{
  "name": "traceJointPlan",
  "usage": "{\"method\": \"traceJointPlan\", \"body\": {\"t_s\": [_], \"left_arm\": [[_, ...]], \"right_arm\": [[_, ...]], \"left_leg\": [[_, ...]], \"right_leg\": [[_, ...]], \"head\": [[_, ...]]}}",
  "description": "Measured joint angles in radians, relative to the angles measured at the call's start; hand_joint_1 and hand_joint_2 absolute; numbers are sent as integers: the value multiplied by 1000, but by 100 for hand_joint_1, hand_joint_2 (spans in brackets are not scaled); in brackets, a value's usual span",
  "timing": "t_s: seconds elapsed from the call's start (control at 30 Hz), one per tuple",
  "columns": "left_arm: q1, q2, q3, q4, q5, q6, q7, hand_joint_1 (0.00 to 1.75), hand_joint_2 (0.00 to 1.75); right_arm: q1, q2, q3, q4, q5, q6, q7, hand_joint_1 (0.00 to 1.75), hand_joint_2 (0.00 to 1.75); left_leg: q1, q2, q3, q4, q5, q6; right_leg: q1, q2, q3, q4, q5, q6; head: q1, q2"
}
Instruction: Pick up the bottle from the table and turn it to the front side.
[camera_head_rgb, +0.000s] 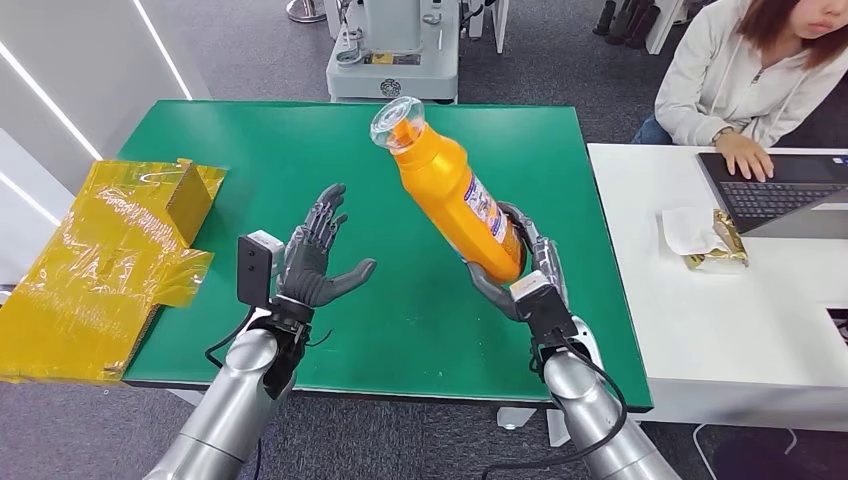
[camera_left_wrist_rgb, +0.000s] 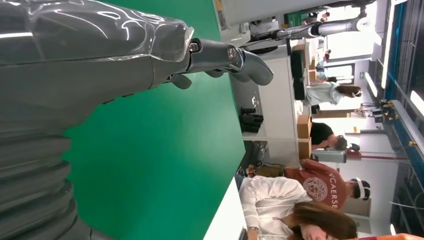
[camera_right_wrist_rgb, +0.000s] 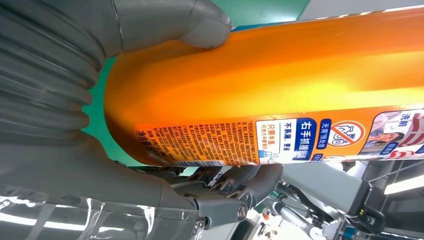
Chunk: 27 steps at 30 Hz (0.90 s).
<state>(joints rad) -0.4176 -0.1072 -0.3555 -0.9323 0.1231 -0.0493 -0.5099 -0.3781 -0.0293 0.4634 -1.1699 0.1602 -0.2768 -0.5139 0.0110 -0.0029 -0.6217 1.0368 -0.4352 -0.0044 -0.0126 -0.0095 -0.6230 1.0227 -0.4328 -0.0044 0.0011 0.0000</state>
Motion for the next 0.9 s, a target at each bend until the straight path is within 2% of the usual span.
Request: {"method": "traceJointPlan", "body": {"t_s": [0.23,0.37,0.5,0.67,0.9], "left_arm": [[-160,-37,0,104,77,-70,49,0,175],[-193,-46,0,125,79,-70,58,0,175],[-219,-52,0,137,67,-37,42,0,175],[-280,-58,2,149,69,37,40,0,175],[-320,-58,17,169,75,57,40,0,175]], "right_arm": [[-62,32,0,54,13,-5,0,175,175],[-73,39,0,76,13,-4,0,175,175],[-89,56,0,101,13,4,-2,175,175],[-128,104,4,147,16,19,5,175,175],[-141,128,5,182,15,21,8,175,175]], "left_leg": [[0,0,-1,0,0,0],[0,0,-1,0,0,0],[0,0,-1,0,0,0],[0,0,-1,0,0,-1],[0,0,-1,0,1,-1]], "right_leg": [[0,0,-1,0,0,0],[0,0,-1,0,0,0],[0,1,-1,0,0,0],[0,1,-1,1,0,0],[0,1,-1,1,0,0]], "head": [[0,0],[0,0],[0,0],[0,0],[0,0]]}}
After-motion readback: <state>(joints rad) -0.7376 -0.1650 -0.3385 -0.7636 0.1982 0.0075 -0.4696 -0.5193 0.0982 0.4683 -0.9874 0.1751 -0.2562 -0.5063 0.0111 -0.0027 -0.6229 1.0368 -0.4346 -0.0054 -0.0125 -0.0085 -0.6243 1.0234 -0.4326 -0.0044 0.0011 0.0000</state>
